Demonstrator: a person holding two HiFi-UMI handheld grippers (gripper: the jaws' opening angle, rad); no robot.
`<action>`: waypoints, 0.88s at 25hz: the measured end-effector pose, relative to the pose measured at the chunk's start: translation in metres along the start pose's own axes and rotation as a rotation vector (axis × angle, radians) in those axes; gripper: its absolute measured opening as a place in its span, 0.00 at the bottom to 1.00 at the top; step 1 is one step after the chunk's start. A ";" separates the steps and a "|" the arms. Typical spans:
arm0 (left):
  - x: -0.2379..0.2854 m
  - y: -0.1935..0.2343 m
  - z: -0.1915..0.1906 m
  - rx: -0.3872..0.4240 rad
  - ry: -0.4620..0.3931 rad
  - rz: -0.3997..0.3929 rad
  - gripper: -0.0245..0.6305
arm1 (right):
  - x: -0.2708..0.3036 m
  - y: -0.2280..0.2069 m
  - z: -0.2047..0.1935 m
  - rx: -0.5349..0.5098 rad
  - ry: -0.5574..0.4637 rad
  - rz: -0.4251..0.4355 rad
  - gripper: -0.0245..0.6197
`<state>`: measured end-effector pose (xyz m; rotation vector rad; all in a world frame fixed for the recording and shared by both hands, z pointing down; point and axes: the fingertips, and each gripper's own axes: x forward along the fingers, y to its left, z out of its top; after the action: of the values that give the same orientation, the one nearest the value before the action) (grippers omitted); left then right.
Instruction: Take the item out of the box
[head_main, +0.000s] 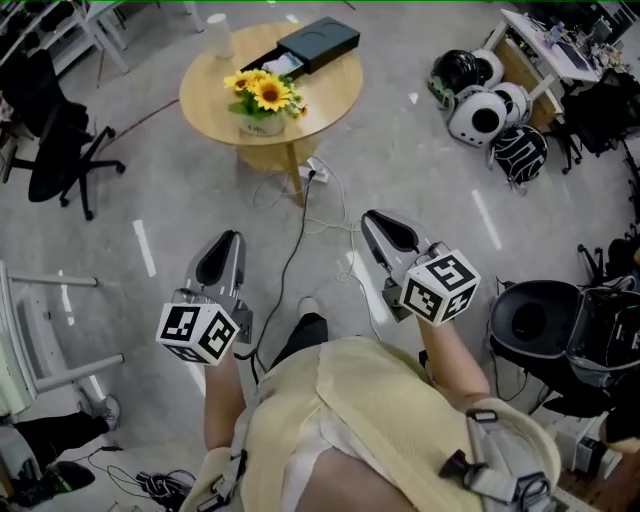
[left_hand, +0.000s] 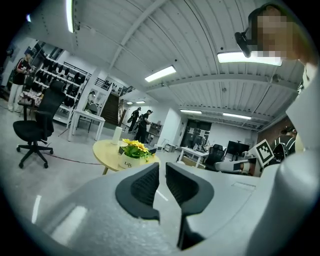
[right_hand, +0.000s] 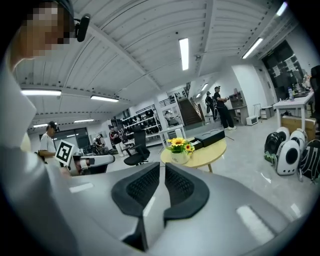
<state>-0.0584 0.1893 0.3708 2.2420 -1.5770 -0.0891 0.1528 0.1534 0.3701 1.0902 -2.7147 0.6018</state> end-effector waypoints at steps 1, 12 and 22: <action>0.001 0.006 0.001 -0.002 -0.002 0.000 0.11 | 0.007 0.001 0.000 -0.004 0.009 0.000 0.06; 0.020 0.061 0.013 -0.011 0.002 0.038 0.16 | 0.073 -0.004 0.018 -0.035 0.050 0.023 0.21; 0.087 0.126 0.045 -0.026 -0.030 0.163 0.17 | 0.169 -0.061 0.079 -0.086 0.068 0.117 0.33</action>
<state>-0.1512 0.0613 0.3893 2.0926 -1.7580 -0.0969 0.0732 -0.0255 0.3660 0.8797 -2.7325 0.5233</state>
